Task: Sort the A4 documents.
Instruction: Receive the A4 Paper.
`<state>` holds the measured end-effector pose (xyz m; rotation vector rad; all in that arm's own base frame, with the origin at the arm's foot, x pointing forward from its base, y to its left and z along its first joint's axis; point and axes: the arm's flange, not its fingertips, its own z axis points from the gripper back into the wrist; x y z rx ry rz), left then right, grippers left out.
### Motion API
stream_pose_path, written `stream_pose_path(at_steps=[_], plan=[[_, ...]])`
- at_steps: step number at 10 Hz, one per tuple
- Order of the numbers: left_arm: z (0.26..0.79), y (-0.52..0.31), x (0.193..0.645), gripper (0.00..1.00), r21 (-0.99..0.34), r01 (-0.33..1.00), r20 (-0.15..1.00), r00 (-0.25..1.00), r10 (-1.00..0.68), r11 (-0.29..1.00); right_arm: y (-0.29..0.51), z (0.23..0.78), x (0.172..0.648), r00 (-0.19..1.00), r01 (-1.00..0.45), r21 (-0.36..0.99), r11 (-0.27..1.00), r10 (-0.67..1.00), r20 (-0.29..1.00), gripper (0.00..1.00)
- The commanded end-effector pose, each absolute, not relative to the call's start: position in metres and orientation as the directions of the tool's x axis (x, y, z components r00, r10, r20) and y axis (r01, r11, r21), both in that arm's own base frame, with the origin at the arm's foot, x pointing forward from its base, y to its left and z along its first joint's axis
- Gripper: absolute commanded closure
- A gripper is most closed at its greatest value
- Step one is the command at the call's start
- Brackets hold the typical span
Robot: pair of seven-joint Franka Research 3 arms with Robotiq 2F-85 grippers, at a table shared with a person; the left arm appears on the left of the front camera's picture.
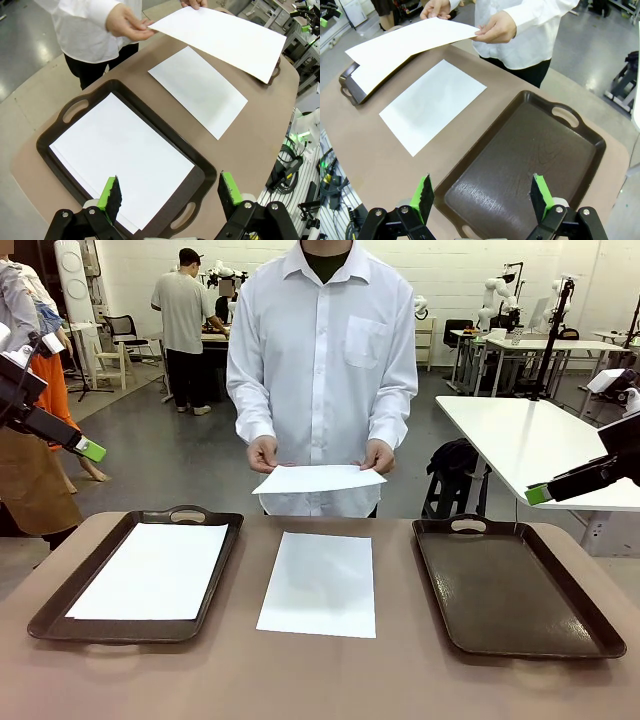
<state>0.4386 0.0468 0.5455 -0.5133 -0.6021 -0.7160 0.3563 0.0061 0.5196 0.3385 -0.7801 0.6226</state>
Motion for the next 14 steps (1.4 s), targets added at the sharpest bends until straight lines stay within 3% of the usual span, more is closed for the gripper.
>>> stream_pose_path(at_steps=[1,12,14], plan=[[0.545,0.048,0.436,0.0,-0.219,0.74,0.669,0.588,-0.454,0.636,0.006,0.519,0.356,0.547,-0.635,0.06,0.77,0.393,0.739,0.0],[0.545,0.048,0.436,0.0,-0.219,0.74,0.669,0.588,-0.454,0.636,0.006,0.519,0.356,0.547,-0.635,0.06,0.77,0.393,0.739,0.0],[0.537,0.038,0.456,0.0,-0.285,0.723,0.637,0.633,-0.439,0.63,0.006,0.519,0.356,0.547,-0.635,0.06,0.77,0.393,0.739,0.0]])
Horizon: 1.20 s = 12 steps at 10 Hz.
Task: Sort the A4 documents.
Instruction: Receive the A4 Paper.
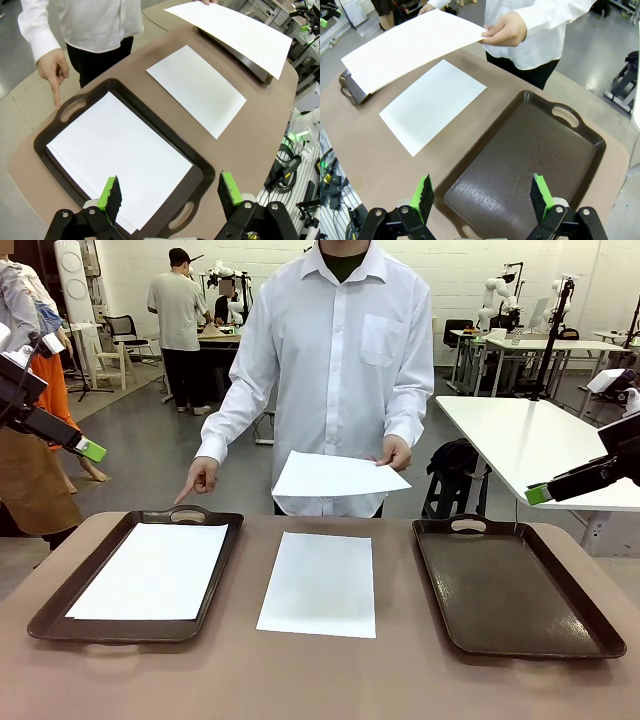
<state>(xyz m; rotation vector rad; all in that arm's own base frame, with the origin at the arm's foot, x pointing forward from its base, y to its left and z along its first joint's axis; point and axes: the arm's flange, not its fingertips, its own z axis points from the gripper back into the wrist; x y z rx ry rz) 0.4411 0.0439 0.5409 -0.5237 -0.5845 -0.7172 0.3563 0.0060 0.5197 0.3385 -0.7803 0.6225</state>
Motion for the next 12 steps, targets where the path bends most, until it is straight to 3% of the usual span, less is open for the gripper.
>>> stream_pose_path(at_steps=[1,4,7,12], plan=[[0.531,0.029,0.471,0.0,-0.37,0.707,0.622,0.67,-0.405,0.602,0.006,0.519,0.356,0.547,-0.635,0.06,0.77,0.393,0.739,0.0],[0.516,0.003,0.518,0.0,-0.624,0.574,0.521,0.811,-0.264,0.53,0.006,0.519,0.356,0.547,-0.635,0.06,0.77,0.393,0.739,0.0],[0.497,-0.024,0.546,0.0,-0.817,0.452,0.421,0.892,-0.165,0.359,0.006,0.519,0.356,0.547,-0.635,0.06,0.77,0.393,0.739,0.0],[0.447,-0.09,0.586,0.0,-0.944,0.157,0.128,0.985,-0.116,0.289,0.006,0.519,0.356,0.547,-0.635,0.06,0.77,0.393,0.739,0.0]])
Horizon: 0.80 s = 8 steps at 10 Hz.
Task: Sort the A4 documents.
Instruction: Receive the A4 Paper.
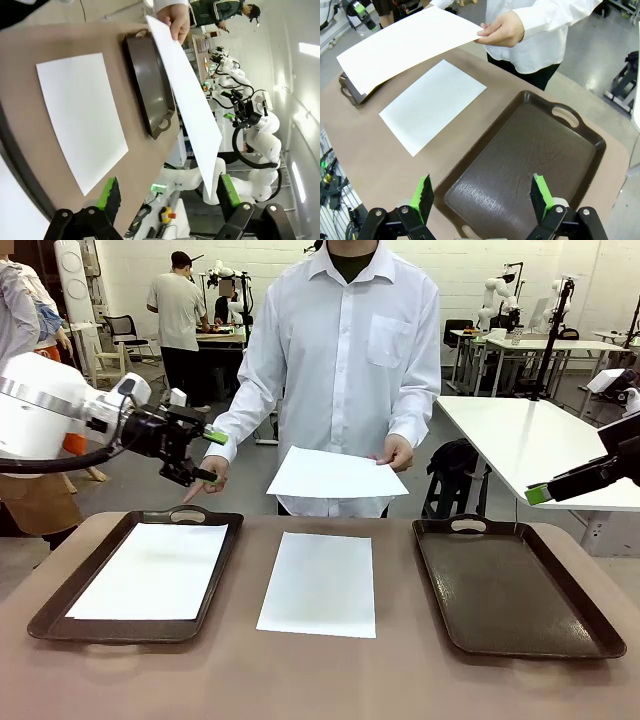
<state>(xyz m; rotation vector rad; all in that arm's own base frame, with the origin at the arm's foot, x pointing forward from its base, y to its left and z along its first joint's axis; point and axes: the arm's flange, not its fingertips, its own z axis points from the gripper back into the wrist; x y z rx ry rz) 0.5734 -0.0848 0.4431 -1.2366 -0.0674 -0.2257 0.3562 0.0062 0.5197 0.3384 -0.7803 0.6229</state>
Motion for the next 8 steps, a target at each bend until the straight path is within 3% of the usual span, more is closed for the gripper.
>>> stream_pose_path(at_steps=[1,8], plan=[[0.438,-0.102,0.592,0.0,-0.95,0.129,0.1,0.989,-0.113,0.284,0.006,0.519,0.356,0.547,-0.635,0.06,0.77,0.393,0.739,0.0],[0.408,-0.174,0.613,0.0,-0.962,0.04,-0.007,0.985,-0.174,0.27,0.006,0.519,0.356,0.547,-0.635,0.06,0.77,0.393,0.739,0.0]])
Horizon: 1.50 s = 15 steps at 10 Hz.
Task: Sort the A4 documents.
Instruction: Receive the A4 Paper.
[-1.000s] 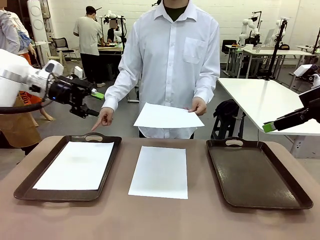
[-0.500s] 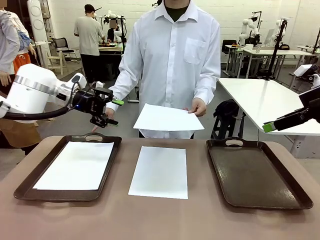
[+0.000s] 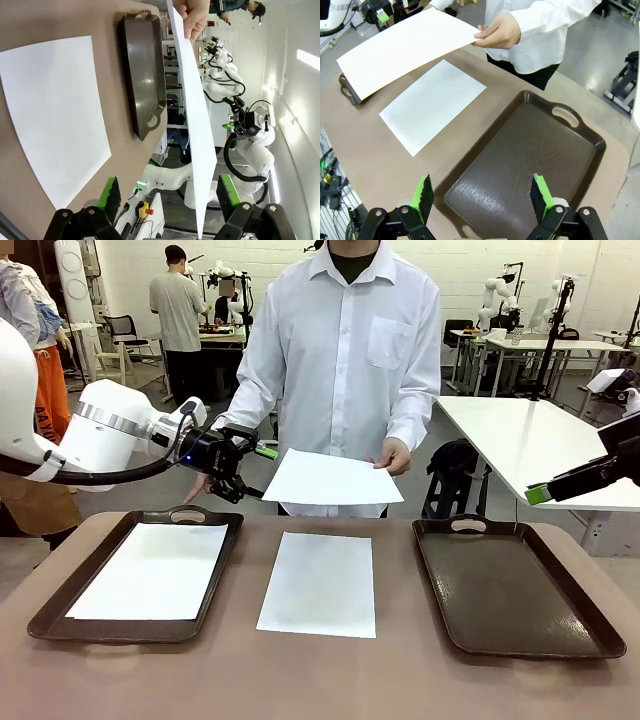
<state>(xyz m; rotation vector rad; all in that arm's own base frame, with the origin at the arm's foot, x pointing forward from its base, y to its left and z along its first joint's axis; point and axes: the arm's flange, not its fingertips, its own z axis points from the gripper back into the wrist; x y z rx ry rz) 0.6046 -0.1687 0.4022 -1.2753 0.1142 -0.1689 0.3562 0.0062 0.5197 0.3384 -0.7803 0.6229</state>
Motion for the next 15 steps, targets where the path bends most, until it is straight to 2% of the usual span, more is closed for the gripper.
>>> stream_pose_path(at_steps=[1,7,8,10,11,12,13,14,15], plan=[[0.407,-0.181,0.614,0.0,-0.97,0.031,-0.014,0.984,-0.18,0.241,0.006,0.519,0.356,0.547,-0.635,0.06,0.77,0.393,0.739,0.0],[0.396,-0.208,0.61,0.0,-0.981,0.021,-0.022,0.975,-0.221,0.193,0.006,0.519,0.356,0.547,-0.635,0.06,0.77,0.393,0.739,0.0],[0.396,-0.207,0.609,0.17,-0.983,0.04,-0.003,0.972,-0.236,0.177,0.006,0.519,0.356,0.547,-0.635,0.06,0.77,0.393,0.739,0.0],[0.397,-0.205,0.609,0.18,-0.982,0.038,-0.005,0.974,-0.226,0.184,0.006,0.519,0.356,0.547,-0.635,0.06,0.77,0.393,0.739,0.0],[0.397,-0.204,0.609,0.36,-0.983,0.039,-0.003,0.974,-0.226,0.178,0.006,0.519,0.356,0.547,-0.635,0.06,0.77,0.393,0.739,0.0],[0.398,-0.202,0.609,0.34,-0.983,0.043,0.003,0.976,-0.219,0.178,0.006,0.519,0.356,0.547,-0.635,0.06,0.77,0.393,0.739,0.0],[0.399,-0.2,0.609,0.55,-0.983,0.048,0.009,0.977,-0.212,0.18,0.006,0.519,0.356,0.547,-0.635,0.06,0.77,0.393,0.739,0.0],[0.401,-0.199,0.609,0.53,-0.982,0.056,0.018,0.978,-0.206,0.181,0.006,0.519,0.356,0.547,-0.635,0.06,0.77,0.393,0.739,0.0],[0.401,-0.199,0.609,0.73,-0.983,0.061,0.024,0.979,-0.204,0.175,0.006,0.519,0.356,0.547,-0.635,0.06,0.77,0.393,0.739,0.0]])
